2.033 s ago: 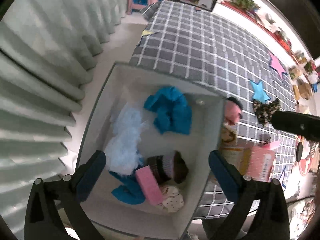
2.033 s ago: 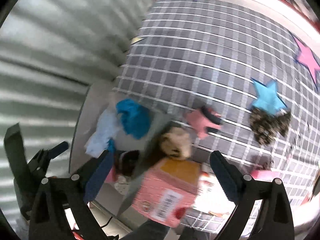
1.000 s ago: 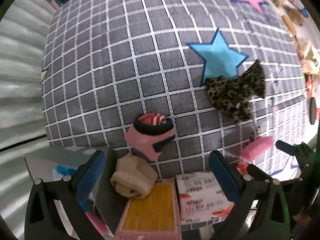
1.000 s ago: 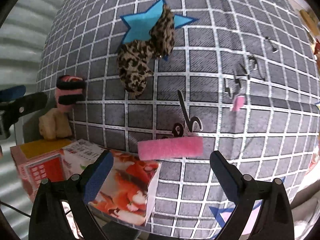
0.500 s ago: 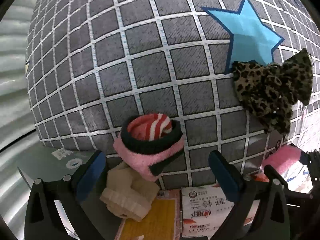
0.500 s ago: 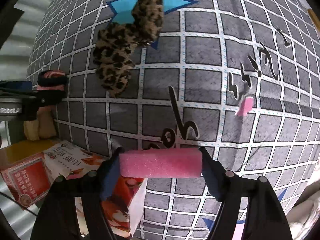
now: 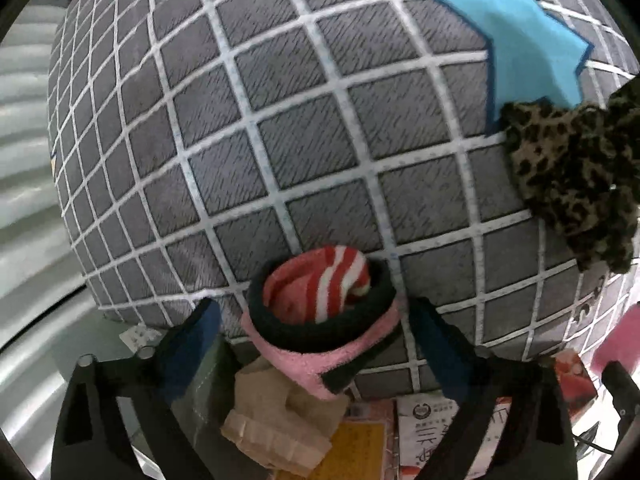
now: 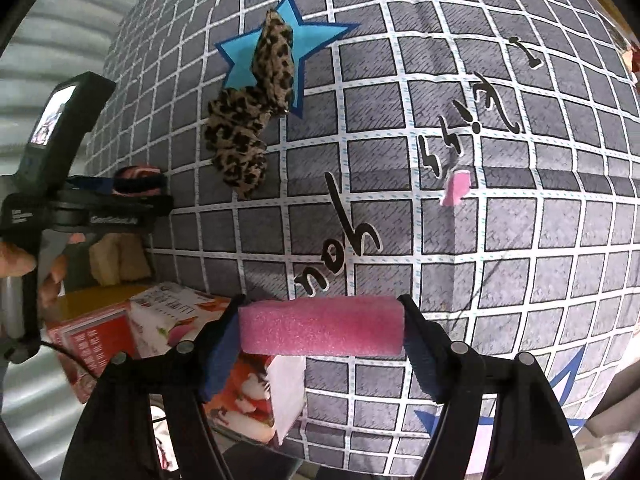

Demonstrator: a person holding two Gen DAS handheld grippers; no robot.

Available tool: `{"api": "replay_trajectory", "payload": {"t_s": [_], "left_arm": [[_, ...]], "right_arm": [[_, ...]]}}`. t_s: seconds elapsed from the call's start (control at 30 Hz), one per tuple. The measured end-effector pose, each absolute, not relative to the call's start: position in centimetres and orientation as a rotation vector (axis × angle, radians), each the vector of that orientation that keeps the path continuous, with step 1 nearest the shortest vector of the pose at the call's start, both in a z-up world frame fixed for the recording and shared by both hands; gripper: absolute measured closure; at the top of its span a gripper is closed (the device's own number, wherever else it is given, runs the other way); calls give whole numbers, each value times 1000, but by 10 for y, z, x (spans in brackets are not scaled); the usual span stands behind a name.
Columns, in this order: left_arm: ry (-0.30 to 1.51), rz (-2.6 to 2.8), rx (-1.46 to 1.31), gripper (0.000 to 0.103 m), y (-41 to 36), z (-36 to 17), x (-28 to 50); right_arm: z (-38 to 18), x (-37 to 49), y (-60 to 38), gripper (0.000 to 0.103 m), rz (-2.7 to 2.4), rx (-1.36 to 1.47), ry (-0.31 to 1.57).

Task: Organize soft objects
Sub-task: 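Grasp the pink-and-red striped sock with the left tool while the right tool grasps the pink foam tube, then carry the striped sock and pink foam tube with both tools over the white box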

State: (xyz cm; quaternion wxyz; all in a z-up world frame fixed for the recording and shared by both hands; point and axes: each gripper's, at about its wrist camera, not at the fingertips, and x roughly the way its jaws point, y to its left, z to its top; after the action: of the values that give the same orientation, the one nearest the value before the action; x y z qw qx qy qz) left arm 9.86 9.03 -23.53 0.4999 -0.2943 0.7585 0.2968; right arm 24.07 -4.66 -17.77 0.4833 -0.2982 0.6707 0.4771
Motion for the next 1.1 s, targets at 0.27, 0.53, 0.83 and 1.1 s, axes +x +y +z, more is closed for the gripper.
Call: {"api": "replay_trajectory", "payload": {"t_s": [0.27,0.53,0.83,1.1], "left_arm": [[1818,671,-703,69,81,-221,122],[1660,651,-722,71,64,-167,132],[1541,565,-652,70,13,-105,153],[1456,499,-613,70,-23,-72,127]], "right_arm": [[-160,248,-59,29,1148,-653,1638],[-157,253,-72,29,1109,-614,1627],[-146,252,-92,29,1077,-595,1604],[-129,247,-117,29,1056,-599,1562]]}}
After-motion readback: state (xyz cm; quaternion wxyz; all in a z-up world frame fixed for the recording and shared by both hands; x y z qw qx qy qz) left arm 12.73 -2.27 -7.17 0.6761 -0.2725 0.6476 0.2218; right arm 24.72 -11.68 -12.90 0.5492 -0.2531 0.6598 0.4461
